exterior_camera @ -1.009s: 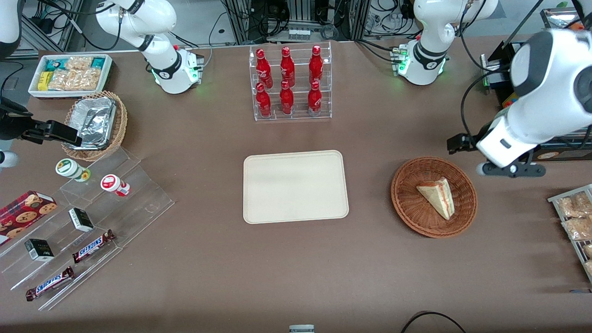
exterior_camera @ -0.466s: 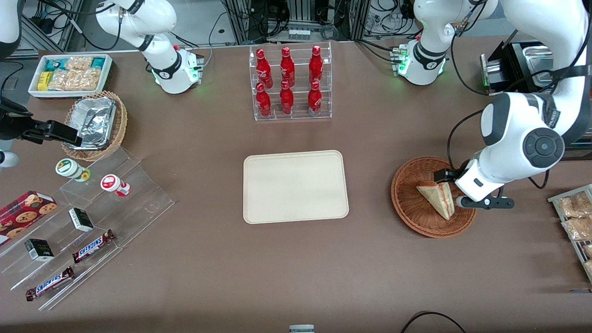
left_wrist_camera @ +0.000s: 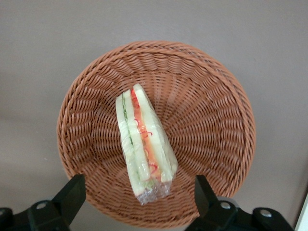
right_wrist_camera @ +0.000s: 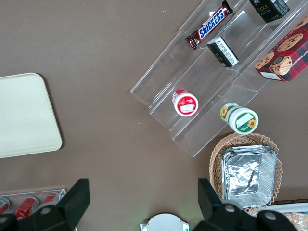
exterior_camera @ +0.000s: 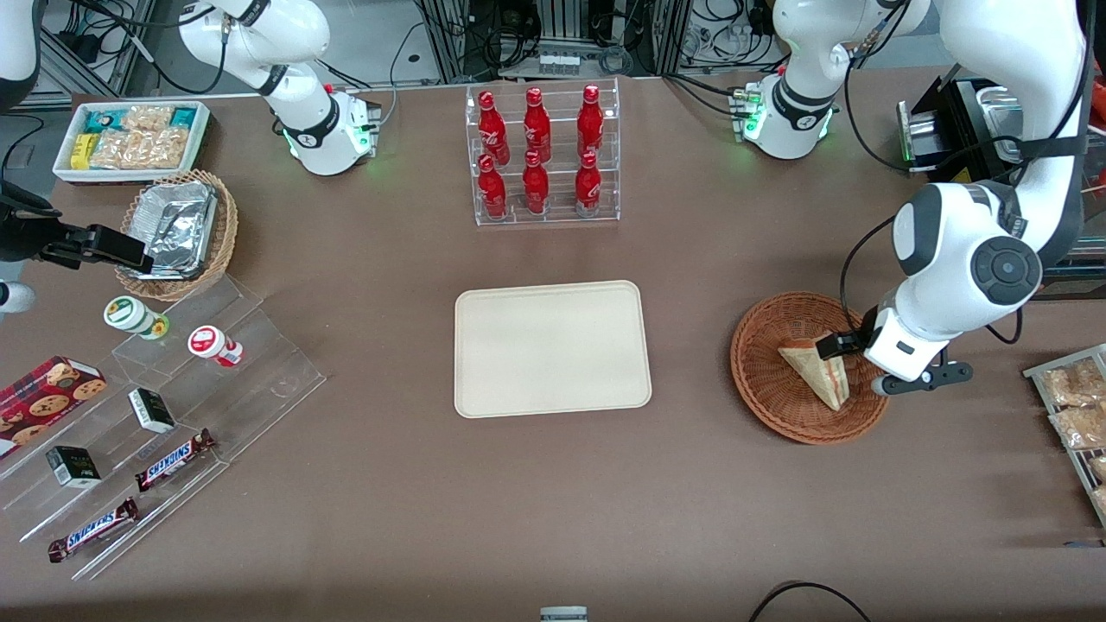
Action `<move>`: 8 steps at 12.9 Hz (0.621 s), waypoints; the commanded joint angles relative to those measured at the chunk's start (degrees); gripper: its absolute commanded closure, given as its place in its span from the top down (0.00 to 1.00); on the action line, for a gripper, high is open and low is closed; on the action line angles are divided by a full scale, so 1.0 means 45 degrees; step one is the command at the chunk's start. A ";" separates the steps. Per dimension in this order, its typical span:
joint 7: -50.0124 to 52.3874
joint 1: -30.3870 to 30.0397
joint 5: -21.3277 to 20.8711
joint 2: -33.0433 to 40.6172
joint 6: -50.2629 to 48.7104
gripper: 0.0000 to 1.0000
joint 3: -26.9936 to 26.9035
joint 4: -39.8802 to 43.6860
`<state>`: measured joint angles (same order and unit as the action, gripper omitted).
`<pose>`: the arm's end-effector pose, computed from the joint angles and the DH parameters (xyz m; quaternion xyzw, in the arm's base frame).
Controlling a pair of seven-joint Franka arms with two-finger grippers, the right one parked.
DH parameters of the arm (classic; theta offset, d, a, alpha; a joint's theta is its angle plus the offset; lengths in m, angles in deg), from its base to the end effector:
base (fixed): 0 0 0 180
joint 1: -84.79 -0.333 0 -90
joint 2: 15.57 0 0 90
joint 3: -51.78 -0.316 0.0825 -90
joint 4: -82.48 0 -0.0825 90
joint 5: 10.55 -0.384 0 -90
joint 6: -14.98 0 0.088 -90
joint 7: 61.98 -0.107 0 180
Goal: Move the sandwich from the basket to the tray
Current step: 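Lower the open left gripper around the sandwich and close it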
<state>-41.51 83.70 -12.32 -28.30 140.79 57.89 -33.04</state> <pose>0.5841 -0.0485 0.3402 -0.9918 -0.1262 0.0199 0.0051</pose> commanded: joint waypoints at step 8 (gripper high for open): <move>0.5119 -0.0050 0.0454 0.0368 0.2935 1.00 0.0089 -0.2158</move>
<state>-20.00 83.72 -11.06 -27.45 150.37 57.95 -39.72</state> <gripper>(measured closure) 0.000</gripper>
